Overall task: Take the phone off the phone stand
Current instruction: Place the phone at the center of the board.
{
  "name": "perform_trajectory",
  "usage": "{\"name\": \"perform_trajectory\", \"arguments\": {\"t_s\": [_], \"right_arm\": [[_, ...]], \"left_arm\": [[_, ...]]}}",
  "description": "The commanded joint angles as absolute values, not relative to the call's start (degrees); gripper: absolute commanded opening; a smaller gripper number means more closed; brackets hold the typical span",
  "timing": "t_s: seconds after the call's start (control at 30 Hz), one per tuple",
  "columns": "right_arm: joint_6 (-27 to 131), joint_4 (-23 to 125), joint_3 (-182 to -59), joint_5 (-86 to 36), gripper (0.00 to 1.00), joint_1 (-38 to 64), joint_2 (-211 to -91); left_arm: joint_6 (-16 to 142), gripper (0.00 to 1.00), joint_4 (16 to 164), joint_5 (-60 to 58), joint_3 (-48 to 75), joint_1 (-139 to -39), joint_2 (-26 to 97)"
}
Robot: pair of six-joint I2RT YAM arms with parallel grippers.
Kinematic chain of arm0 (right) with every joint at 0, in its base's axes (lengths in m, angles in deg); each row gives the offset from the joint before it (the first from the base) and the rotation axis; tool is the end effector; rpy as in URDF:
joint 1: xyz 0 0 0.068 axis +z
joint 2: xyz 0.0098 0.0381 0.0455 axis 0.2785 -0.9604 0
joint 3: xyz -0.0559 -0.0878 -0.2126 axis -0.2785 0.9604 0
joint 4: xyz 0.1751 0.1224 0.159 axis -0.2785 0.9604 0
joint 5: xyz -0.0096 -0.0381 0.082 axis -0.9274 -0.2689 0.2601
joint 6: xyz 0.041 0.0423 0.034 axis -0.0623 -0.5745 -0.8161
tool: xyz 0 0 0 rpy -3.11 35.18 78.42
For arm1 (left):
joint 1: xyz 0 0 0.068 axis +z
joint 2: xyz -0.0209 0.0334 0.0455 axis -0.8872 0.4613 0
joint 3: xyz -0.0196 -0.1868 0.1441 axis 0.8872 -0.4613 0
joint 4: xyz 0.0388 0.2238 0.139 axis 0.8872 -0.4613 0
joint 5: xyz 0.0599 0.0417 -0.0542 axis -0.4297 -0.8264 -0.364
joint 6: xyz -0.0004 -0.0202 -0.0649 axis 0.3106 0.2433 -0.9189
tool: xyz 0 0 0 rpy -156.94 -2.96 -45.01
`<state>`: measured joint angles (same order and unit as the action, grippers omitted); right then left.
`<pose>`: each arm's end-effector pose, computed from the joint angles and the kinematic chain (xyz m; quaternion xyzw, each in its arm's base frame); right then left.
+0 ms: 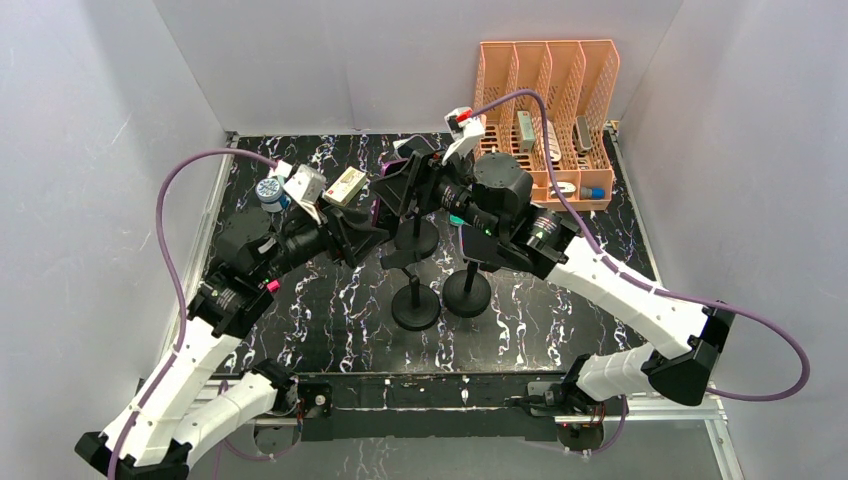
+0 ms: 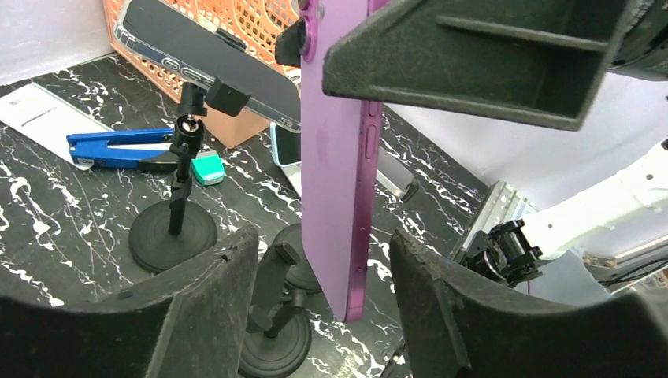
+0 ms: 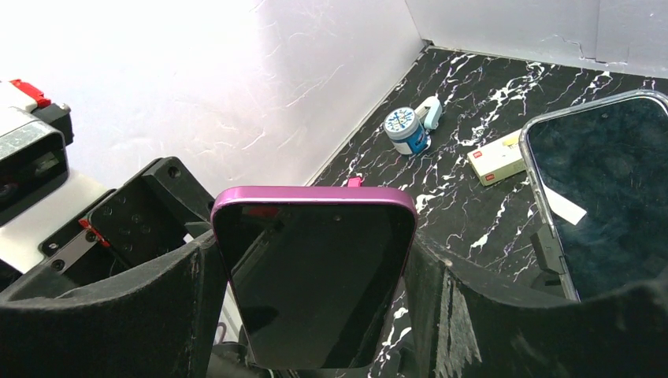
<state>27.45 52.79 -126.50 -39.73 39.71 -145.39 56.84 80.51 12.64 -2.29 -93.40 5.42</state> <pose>0.1934 0.2729 0.4250 -0.0993 0.6798 0.4684 0.5556 0.1758 -0.1289 0.3912 0.2140 0.6486 -0.4159 0.6005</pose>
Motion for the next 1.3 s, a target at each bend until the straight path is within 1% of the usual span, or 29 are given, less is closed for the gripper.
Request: {"name": "perform_trajectory", "arguments": {"t_s": [0.0,0.03,0.17,0.27,0.37,0.57,0.7,0.8,1.27], "right_arm": [[26.3,47.1,-130.3,-40.9,0.01,39.6,-144.6],[26.4,47.1,-130.3,-41.0,0.01,39.6,-144.7],[26.2,47.3,-130.3,-41.0,0.01,39.6,-145.1],[25.9,47.8,-130.3,-41.2,0.01,39.6,-145.3],[25.6,48.4,-130.6,-41.9,0.01,39.6,-145.7],[24.9,52.6,-132.8,-44.9,0.01,40.1,-147.2],[24.7,54.5,-134.4,-46.4,0.01,40.2,-148.4],[24.7,55.6,-135.5,-47.0,0.01,40.4,-149.3],[23.9,56.7,-138.8,-47.3,0.01,41.2,-152.6]], "left_arm": [[57.7,0.52,82.5,11.1,0.6,-93.6,6.9],[57.6,0.49,82.5,11.0,0.8,-93.6,7.4],[57.5,0.42,82.5,11.2,1.3,-93.6,9.0],[57.5,0.39,82.5,10.2,1.3,-93.6,9.3],[57.2,0.37,82.2,9.3,1.3,-93.6,9.8],[58.2,0.37,81.4,5.9,0.7,-93.6,9.9],[60.0,0.42,80.4,3.9,1.1,-93.6,9.9],[61.4,0.42,79.4,3.2,1.6,-93.6,10.3],[65.1,0.38,77.1,3.8,2.9,-93.6,11.7]]}}
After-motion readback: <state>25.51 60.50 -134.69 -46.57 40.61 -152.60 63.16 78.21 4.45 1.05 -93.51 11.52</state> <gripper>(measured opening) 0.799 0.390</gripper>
